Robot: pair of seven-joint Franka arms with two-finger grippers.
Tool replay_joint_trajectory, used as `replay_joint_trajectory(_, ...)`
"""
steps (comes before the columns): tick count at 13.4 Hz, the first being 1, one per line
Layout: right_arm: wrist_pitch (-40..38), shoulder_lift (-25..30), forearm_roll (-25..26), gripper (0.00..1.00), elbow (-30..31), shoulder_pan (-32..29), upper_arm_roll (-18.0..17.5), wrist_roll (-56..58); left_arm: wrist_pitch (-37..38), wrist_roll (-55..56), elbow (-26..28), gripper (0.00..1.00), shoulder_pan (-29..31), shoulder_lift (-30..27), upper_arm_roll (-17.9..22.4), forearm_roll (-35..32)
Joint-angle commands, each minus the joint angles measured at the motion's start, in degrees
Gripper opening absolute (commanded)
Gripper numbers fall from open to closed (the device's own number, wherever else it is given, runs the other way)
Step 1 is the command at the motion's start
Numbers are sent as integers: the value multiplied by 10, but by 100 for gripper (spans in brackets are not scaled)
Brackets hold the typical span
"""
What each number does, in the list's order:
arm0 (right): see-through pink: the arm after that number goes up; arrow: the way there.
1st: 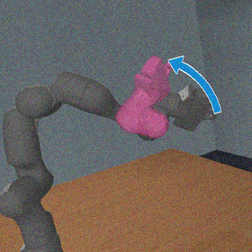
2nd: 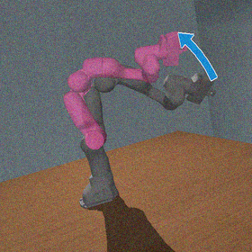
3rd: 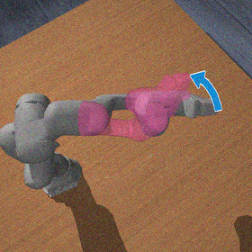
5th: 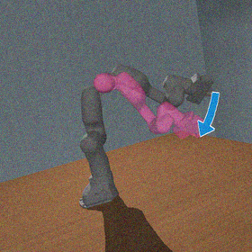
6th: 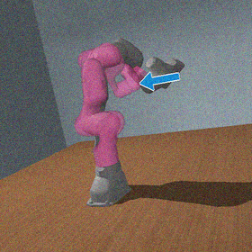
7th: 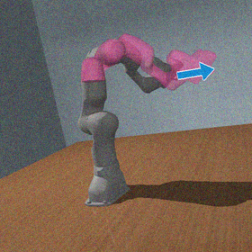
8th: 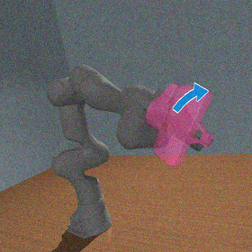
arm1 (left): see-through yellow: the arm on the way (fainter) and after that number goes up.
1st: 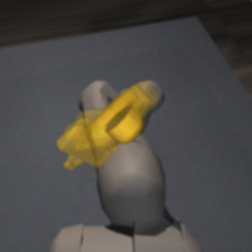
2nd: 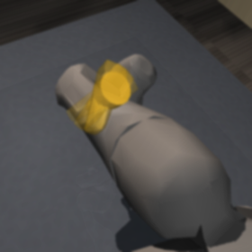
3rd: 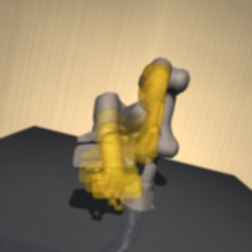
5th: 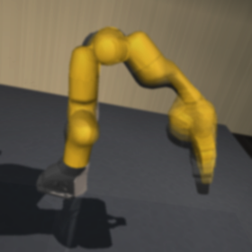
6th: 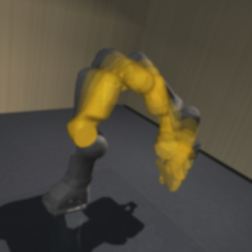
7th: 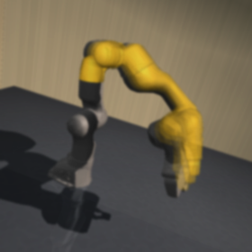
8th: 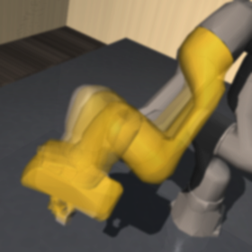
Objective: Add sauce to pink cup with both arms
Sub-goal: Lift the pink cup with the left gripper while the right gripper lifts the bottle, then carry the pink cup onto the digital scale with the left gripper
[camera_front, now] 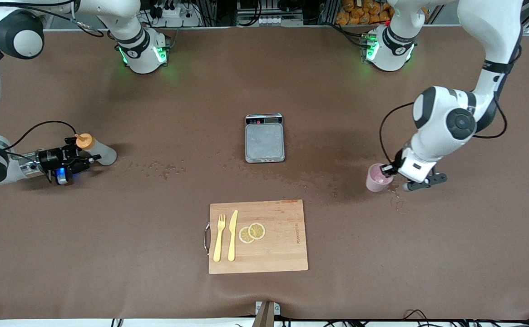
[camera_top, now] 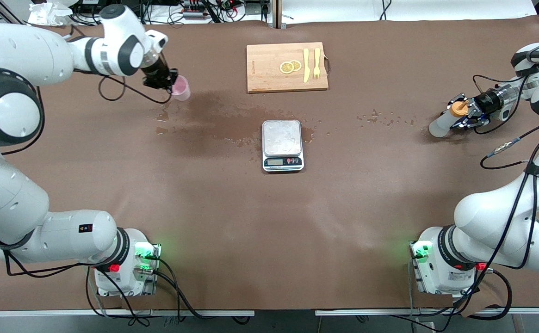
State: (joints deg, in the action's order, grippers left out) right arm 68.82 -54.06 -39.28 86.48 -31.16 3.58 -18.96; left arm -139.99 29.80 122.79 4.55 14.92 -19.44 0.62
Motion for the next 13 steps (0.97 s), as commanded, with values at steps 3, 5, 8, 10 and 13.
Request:
replay_joint_trajectory(3,-7,3,-9,36,1,-7,-1,9,52,182,-43,0,-9,-8,-94,4)
replay_joint_trajectory(5,-18,6,-10,37,-6,-5,-1,1,62,259,-76,0,-50,6,-99,3)
replay_joint_trajectory(8,-23,18,-9,40,-17,3,-1,-43,75,353,-103,0,-111,13,-100,3)
replay_joint_trajectory(10,-31,26,-9,40,-22,9,-1,-63,75,428,-117,0,-163,29,-98,2)
replay_joint_trajectory(13,-38,30,-9,42,-32,17,-2,-91,75,530,-144,0,-209,71,-97,-46)
